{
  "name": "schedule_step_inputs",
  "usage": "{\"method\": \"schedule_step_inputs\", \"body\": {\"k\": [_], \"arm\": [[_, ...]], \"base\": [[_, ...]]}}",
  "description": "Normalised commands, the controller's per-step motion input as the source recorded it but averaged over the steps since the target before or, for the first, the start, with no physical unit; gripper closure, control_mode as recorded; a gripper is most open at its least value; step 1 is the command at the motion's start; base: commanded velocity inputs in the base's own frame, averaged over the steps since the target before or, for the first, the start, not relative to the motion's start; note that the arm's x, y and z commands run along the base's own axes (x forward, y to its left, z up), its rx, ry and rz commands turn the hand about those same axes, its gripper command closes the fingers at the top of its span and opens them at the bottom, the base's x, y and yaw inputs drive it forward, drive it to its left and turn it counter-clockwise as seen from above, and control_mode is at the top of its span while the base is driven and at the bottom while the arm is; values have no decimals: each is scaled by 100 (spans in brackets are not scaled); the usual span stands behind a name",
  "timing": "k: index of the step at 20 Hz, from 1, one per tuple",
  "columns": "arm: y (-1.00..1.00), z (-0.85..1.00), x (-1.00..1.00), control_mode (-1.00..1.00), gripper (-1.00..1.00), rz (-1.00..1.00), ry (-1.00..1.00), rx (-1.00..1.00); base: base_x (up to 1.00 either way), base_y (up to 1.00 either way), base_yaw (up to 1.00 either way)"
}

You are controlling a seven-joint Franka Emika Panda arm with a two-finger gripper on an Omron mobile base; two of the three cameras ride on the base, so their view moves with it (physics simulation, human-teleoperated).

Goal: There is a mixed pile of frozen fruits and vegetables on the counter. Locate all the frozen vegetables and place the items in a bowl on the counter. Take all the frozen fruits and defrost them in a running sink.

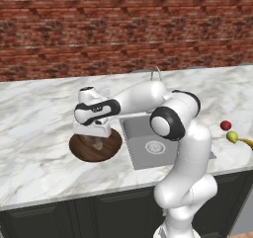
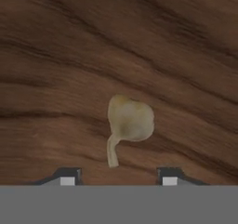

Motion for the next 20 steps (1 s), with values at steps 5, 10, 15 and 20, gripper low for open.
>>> {"method": "schedule_step_inputs", "body": {"k": [5, 10, 15, 20], "arm": [[0, -6, 4, -100, -100, 1, 0, 1], [-6, 7, -13, -100, -100, 0, 0, -3], [-34, 12, -19, -100, -100, 0, 1, -5], [-45, 7, -11, -100, -100, 5, -2, 1]], "base": [[0, 0, 0], [0, 0, 0], [0, 0, 0], [0, 0, 0]]}}
